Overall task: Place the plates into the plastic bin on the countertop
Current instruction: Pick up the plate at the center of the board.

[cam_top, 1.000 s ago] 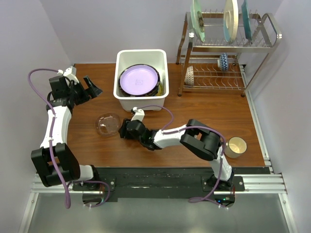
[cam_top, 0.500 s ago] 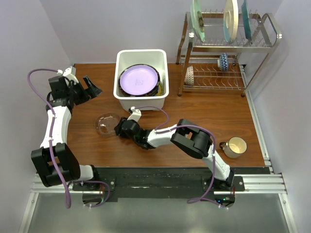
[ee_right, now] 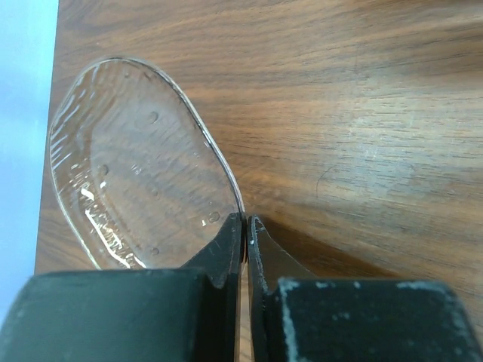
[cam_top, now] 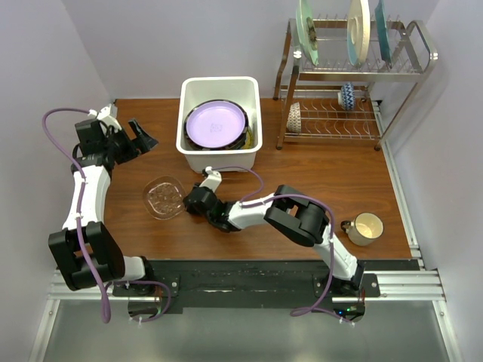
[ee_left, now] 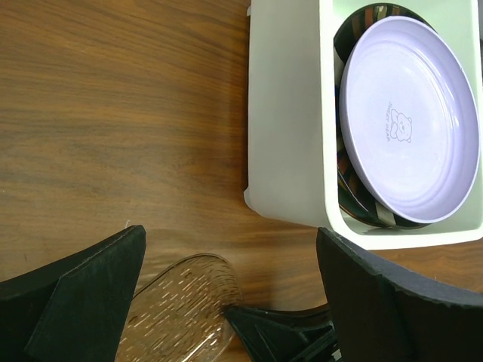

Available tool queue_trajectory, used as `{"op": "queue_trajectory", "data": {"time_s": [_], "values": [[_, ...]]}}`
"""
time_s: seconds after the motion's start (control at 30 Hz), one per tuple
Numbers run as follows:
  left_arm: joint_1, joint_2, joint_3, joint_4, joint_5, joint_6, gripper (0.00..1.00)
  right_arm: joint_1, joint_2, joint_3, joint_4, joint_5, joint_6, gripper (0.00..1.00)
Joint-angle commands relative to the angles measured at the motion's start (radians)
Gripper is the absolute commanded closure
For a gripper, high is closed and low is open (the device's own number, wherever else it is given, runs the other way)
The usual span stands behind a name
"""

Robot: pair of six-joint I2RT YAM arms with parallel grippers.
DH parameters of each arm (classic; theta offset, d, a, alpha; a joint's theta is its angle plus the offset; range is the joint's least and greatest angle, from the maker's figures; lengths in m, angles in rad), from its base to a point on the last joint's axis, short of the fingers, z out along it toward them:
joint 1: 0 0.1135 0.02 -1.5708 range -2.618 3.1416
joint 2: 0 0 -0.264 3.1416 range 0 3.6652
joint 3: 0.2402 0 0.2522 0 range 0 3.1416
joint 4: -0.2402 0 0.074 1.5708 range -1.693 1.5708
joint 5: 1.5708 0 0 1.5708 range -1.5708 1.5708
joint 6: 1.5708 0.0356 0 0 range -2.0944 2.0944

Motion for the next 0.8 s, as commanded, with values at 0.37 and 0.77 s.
{"op": "queue_trajectory", "data": {"time_s": [0.37,0.77], "values": [[0.021,-0.034,-0.013,0.049,0.026,-0.014,0.00,-0.031,-0.154,-0.186,0.100,0.051,0.031,1.00],[0.034,-0.028,-0.024,0.063,0.043,-0.024,0.00,-0.056,-0.317,-0.321,0.184,0.013,0.025,1.00]]}}
